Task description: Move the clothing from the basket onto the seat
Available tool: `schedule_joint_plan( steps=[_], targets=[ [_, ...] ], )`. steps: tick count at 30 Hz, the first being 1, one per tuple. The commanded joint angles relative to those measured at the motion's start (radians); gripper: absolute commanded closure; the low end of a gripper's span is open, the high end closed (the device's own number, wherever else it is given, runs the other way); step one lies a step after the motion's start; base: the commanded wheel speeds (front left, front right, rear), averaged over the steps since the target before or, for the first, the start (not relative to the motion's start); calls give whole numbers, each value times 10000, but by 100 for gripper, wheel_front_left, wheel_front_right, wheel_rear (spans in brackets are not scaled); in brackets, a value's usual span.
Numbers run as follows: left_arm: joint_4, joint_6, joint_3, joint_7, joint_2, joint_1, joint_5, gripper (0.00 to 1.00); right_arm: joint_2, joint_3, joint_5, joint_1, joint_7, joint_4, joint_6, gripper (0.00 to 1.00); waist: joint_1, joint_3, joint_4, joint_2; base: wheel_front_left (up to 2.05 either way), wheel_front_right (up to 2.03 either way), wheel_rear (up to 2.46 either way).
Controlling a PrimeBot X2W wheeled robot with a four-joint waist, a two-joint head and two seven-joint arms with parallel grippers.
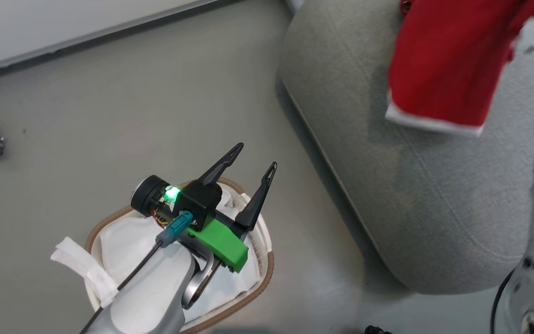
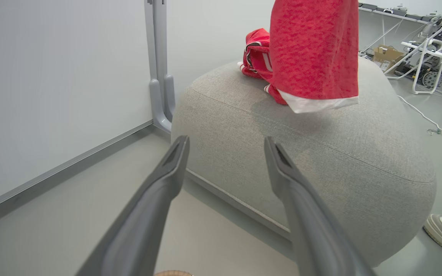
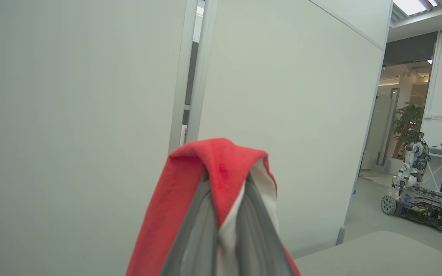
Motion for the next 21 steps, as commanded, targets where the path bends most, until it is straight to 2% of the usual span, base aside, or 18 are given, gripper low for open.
schedule_joint_plan(
  steps=[1, 7, 11, 17, 21],
  targets=[
    [-37, -27, -73, 7, 98, -225, 53, 0, -309, -236, -199, -532, -49, 166, -7, 100, -1, 569, 714, -1, 0, 0, 0],
    [-122, -27, -234, 9, 41, -593, 142, 0, -1958, -1189, -944, -2602, -46, 1465, -7, 100, -1, 1110, 1646, -1, 0, 0, 0],
    [-196, -28, -255, 9, 74, -737, 193, 0, -2697, -1831, -1351, -3107, 71, 2479, -7, 100, -1, 1440, 2062, -1, 0, 0, 0],
    [-296, -28, -328, 9, 144, -841, 292, 0, -3220, -2862, -2051, -2441, 36, 4153, -7, 100, -1, 1897, 2463, -1, 0, 0, 0],
    [-332, -28, -317, 7, 204, -846, 352, 0, -3146, -3657, -2572, -1657, -22, 4986, -9, 100, -1, 2060, 2551, -1, 0, 0, 0]
  ],
)
